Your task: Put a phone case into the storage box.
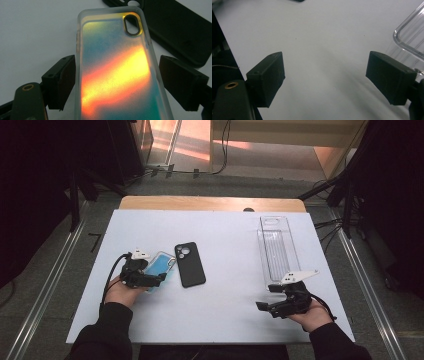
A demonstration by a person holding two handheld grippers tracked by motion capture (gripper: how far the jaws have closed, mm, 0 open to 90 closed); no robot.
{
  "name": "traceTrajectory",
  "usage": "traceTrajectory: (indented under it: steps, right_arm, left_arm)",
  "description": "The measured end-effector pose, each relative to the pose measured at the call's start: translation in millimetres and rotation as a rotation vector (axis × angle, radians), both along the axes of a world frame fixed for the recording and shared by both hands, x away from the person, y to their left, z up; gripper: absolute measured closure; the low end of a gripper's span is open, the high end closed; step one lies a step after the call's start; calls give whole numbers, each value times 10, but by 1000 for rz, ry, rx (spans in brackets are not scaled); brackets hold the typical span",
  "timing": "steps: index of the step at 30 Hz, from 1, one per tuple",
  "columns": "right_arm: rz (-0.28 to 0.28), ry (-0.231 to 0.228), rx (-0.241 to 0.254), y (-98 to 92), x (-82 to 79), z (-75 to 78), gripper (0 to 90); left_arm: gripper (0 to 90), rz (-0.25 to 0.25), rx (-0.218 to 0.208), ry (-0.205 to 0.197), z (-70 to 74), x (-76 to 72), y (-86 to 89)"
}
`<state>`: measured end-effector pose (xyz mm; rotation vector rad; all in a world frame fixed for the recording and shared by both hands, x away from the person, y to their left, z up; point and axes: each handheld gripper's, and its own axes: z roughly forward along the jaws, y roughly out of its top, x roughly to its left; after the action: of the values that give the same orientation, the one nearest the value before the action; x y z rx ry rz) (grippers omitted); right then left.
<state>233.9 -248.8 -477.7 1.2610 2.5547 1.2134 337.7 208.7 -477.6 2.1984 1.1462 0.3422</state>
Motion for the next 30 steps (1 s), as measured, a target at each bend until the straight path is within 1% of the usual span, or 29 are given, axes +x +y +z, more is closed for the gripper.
traceTrajectory:
  steps: [1, 3, 5, 8, 10, 15, 19, 23, 26, 28, 30]
  right_arm:
    - [-2, 2, 0, -1, -1, 1, 138]
    - [-2, 1, 0, -4, -1, 4, 138]
    - [-1, 0, 0, -5, -2, 5, 138]
    - [0, -1, 0, -4, 2, 2, 138]
    - [-1, -1, 2, -1, 1, 3, 138]
    - [-2, -3, 5, 2, -1, 8, 138]
    - [-8, 1, 14, 11, 1, 10, 138]
    - [-23, 3, 29, 29, 8, 14, 137]
    - [-28, 4, 27, 31, 15, 23, 137]
    - [-21, 16, 36, 30, 21, 20, 138]
    - [-26, 32, 50, 33, 24, 31, 138]
  left_arm:
    - [165, -5, 1, -3, 18, -4, -1]
    - [165, -11, -11, 0, 67, -16, -2]
    - [165, -23, -39, 13, 112, -31, -3]
    - [165, -43, -52, 27, 163, -68, -27]
    - [166, -53, -75, 40, 186, -88, -51]
    - [166, -78, -111, 49, 250, -130, -108]
    - [166, -103, -138, 60, 281, -168, -170]
    - [166, -134, -145, 71, 306, -205, -245]
    - [166, -145, -174, 78, 317, -230, -315]
    - [166, -156, -179, 80, 326, -244, -354]
    - [166, -161, -196, 84, 332, -261, -414]
